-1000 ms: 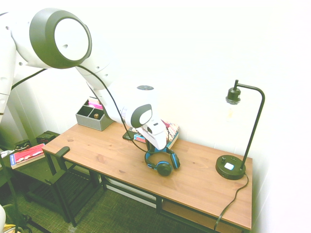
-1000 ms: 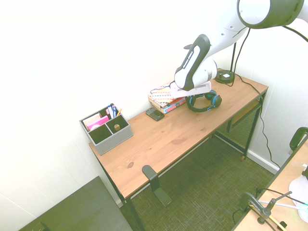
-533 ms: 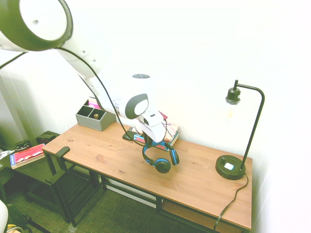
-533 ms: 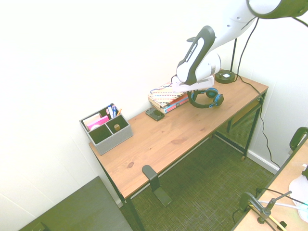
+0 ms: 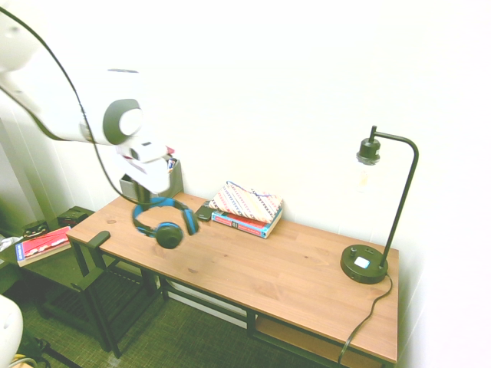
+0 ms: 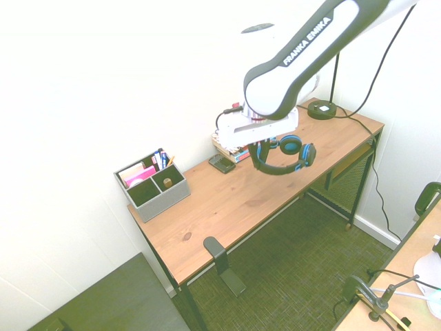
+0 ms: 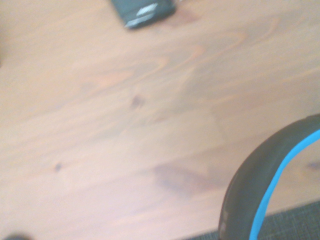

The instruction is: Hang the headphone

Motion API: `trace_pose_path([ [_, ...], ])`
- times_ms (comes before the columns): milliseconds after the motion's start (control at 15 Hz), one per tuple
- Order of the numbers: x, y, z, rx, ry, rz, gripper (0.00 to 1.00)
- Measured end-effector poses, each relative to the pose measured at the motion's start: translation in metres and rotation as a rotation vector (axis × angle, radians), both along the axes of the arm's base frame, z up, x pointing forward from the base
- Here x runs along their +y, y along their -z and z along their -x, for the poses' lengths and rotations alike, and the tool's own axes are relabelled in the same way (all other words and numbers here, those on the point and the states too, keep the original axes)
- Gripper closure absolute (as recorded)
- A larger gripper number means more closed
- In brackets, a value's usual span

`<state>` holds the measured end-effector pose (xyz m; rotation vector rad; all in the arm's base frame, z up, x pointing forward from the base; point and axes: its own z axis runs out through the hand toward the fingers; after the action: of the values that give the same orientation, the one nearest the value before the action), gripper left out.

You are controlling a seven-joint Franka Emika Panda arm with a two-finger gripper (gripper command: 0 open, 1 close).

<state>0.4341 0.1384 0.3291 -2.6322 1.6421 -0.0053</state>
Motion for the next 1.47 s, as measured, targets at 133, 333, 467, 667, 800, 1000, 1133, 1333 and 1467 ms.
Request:
trace_pose_path([
  [133,0.056,-0.013,0.053,0.018,-0.048,-0.006,1.00],
  [333,0.115,-0.006,0.106,0.031,-0.098,-0.003,1.00],
  [467,0.139,0.015,0.119,0.013,-0.127,-0.019,1.00],
  [667,0.158,0.062,0.118,0.003,-0.149,-0.068,1.00],
  [800,0.171,0.098,0.130,0.027,-0.178,-0.087,1.00],
  [1000,0.184,0.147,0.145,0.066,-0.212,-0.103,1.00],
  [1133,0.179,0.172,0.133,0.076,-0.205,-0.088,1.00],
  [1333,0.184,0.198,0.106,0.083,-0.176,-0.072,1.00],
  [1467,0.198,0.209,0.096,0.076,-0.184,-0.067,1.00],
])
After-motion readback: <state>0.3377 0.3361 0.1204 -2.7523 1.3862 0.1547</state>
